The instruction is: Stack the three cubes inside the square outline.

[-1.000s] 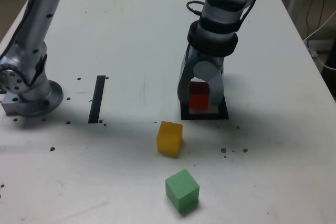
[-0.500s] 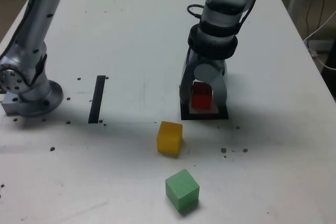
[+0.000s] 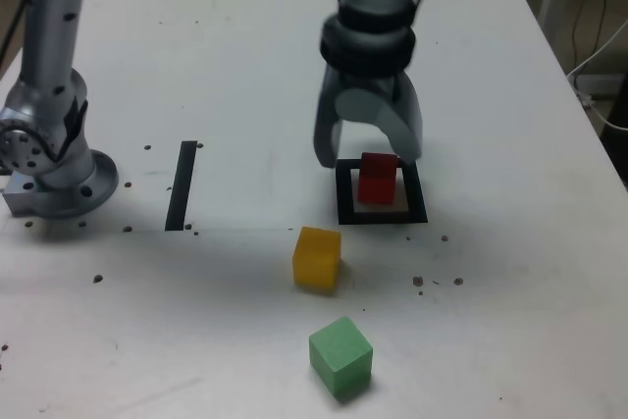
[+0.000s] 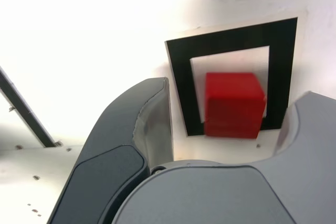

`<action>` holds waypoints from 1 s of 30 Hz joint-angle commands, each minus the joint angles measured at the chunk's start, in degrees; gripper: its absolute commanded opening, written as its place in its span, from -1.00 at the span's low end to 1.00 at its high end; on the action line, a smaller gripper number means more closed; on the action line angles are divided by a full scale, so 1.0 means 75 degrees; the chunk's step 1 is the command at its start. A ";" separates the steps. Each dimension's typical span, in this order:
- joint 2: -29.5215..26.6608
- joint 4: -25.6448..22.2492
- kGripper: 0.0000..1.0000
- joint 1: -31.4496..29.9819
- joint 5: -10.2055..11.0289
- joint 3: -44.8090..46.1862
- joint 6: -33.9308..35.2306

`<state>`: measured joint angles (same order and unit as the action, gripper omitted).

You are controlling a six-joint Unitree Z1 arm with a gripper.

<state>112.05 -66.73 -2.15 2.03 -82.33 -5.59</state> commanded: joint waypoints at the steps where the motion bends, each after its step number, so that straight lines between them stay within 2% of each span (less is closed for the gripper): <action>1: -0.0169 -0.0154 0.99 -0.0124 0.0028 0.0028 0.0068; 7: -0.0624 -0.0838 1.00 -0.0839 0.0114 0.0007 0.0535; 13: -0.0801 -0.1103 1.00 -0.1790 0.0107 0.0116 0.1267; 20: -0.0580 -0.0942 0.98 -0.2586 -0.0169 0.0218 0.1932; 30: 0.0061 -0.0290 0.91 -0.2737 -0.0679 0.0464 0.1964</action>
<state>111.90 -69.36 -22.57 -2.82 -79.10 9.28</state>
